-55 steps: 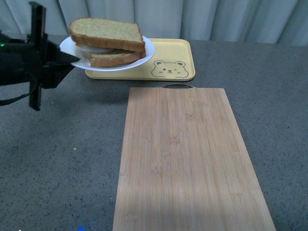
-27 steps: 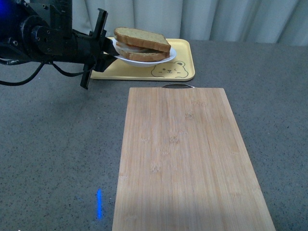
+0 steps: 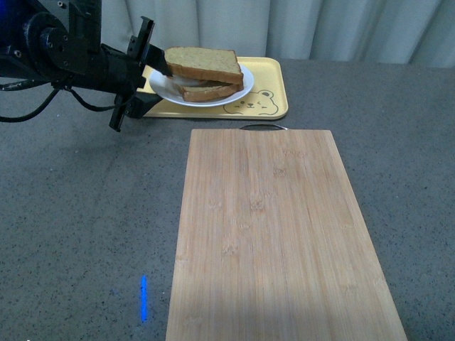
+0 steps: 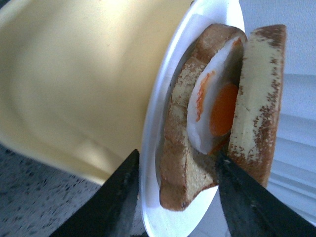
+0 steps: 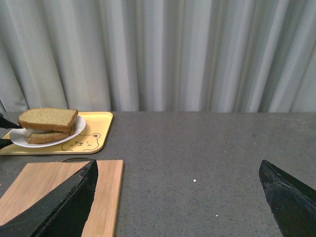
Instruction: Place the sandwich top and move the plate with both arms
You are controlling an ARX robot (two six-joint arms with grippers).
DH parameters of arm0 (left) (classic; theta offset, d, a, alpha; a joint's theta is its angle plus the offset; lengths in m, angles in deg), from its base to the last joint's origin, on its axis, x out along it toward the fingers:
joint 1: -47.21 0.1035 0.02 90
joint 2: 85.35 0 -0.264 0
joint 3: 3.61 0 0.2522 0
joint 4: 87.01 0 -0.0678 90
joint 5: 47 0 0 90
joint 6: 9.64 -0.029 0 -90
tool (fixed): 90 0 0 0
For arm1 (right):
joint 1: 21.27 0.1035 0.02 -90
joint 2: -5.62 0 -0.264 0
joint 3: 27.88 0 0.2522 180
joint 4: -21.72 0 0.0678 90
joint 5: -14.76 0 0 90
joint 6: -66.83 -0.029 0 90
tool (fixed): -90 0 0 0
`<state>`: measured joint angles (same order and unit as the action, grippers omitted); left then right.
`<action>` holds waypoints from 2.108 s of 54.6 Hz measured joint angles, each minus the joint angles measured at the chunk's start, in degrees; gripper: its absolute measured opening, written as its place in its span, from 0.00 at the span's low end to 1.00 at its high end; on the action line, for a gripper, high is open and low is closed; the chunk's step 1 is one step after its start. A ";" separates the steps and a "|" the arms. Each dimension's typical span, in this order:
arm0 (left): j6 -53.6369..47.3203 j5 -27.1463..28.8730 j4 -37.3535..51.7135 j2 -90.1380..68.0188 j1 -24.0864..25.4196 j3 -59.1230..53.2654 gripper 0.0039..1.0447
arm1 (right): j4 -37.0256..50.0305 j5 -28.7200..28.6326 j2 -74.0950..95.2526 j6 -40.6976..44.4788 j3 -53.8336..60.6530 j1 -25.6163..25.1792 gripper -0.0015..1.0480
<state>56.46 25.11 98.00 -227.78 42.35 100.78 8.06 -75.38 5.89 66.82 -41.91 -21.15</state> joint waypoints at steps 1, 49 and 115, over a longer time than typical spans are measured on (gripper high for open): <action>-0.17 0.13 -0.02 0.57 0.00 -0.83 0.49 | 0.00 0.00 -0.02 0.00 0.00 0.00 0.91; -64.78 18.36 57.05 39.58 3.17 -64.96 0.04 | 0.00 0.00 -0.02 0.00 0.00 0.00 0.91; -65.68 17.90 19.89 102.53 4.85 -89.61 0.03 | 0.00 0.00 -0.02 -0.02 0.00 0.00 0.91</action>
<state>-9.22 43.01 117.89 -125.25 47.20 11.16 8.06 -75.38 5.87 66.80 -41.91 -21.15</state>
